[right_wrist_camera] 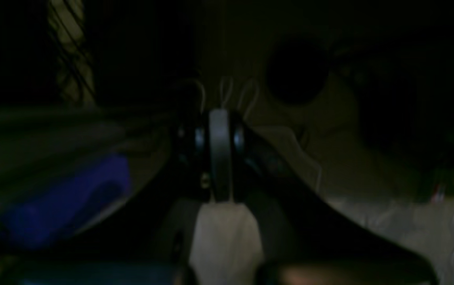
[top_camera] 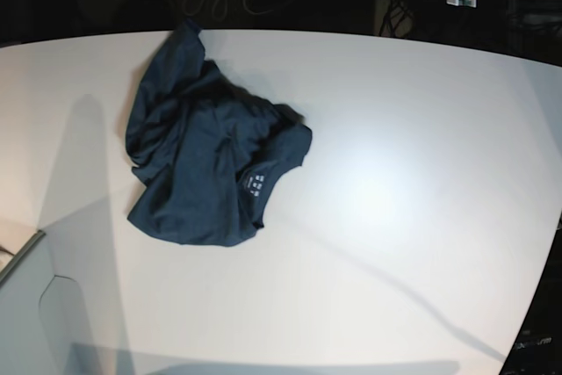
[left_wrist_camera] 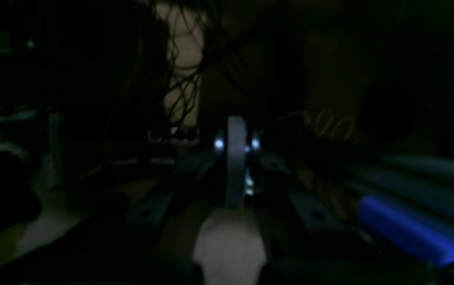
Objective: Layout the t-shirt on the table in an organized manner, then fold the t-shirt properly
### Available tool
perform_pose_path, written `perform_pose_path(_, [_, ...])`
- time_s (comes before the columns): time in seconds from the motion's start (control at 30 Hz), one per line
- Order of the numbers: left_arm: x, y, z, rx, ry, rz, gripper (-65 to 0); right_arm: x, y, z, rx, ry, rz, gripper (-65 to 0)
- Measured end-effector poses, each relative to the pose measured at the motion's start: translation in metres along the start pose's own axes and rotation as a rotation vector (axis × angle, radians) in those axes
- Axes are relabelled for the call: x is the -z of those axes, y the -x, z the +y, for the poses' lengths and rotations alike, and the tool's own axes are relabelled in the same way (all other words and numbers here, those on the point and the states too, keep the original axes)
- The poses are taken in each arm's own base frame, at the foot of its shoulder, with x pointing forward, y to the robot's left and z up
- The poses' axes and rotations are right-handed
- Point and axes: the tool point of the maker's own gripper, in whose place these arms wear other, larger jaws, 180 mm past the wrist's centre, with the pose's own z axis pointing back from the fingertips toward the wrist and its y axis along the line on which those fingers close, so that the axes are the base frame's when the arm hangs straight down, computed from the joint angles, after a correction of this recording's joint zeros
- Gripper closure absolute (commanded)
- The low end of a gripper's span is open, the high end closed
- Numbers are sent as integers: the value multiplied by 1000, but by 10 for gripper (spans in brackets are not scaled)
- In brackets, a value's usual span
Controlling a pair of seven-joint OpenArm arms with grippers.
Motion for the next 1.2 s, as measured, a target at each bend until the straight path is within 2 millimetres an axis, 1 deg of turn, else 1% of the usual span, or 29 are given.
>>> perform_pose_path(0.07, [-2,-18,-5,-11,23,-38,0,-6,-27,0,0,-1,-68,0])
perform_pose_path(0.17, [-6,-43,-19,-19,60,-101,0,-13,-68,0,0,-1,-175,0])
perform_pose_path(0.23, [-9,-59,-21,-26,66,-140,0,-17,-86,0,0,-2,-220,0])
perform_pose_path(0.27, [-11,-70,-19,-27,58,-173,0,-19,-96,0,0,-2,-245,0])
perform_pose_path(0.33, [-13,-85,-15,-39,39,-216,-1,-21,-115,0,0,-1,-290,0])
perform_pose_path(0.37, [-16,-94,-16,-48,36,-242,-3,-22,-126,0,1,-2,-324,0])
perform_pose_path(0.4, [-17,-100,-18,-50,40,-258,-13,-23,-137,1,1,-2,-352,0])
perform_pose_path(0.47, [-19,-114,-19,-47,47,-296,-58,-28,-152,2,2,-4,-398,0])
perform_pose_path(0.57, [-19,-140,-24,-42,60,-361,-162,-25,-165,1,2,-2,-419,0])
perform_pose_path(0.6, [-18,-145,-27,-40,71,-368,-192,-23,-167,1,3,-2,-410,0])
perform_pose_path(0.63, [-15,-147,-28,-39,74,-355,-205,-20,-168,1,4,-3,-391,0])
perform_pose_path(0.7, [-8,-150,-29,-36,77,-324,-208,-13,-168,1,3,-3,-347,0])
perform_pose_path(0.8, [3,-162,-37,-67,83,-314,-212,-10,-169,1,4,-2,-328,0])
perform_pose_path(0.87, [9,-169,-45,-80,101,-304,-212,-9,-169,6,-5,-24,-322,0])
perform_pose_path(0.93, [16,-175,-50,-87,112,-285,-213,-7,-174,12,-26,-62,-335,0])
perform_pose_path(1.0, [23,-181,-57,-115,114,-268,-215,-7,-178,14,-32,-74,-347,0])
perform_pose_path(1.1, [31,-196,-72,-134,151,-258,-248,-6,-181,16,-33,-79,-349,0])
perform_pose_path(1.2, [36,-205,-79,-132,166,-244,-302,-4,-179,16,-36,-79,-324,0])
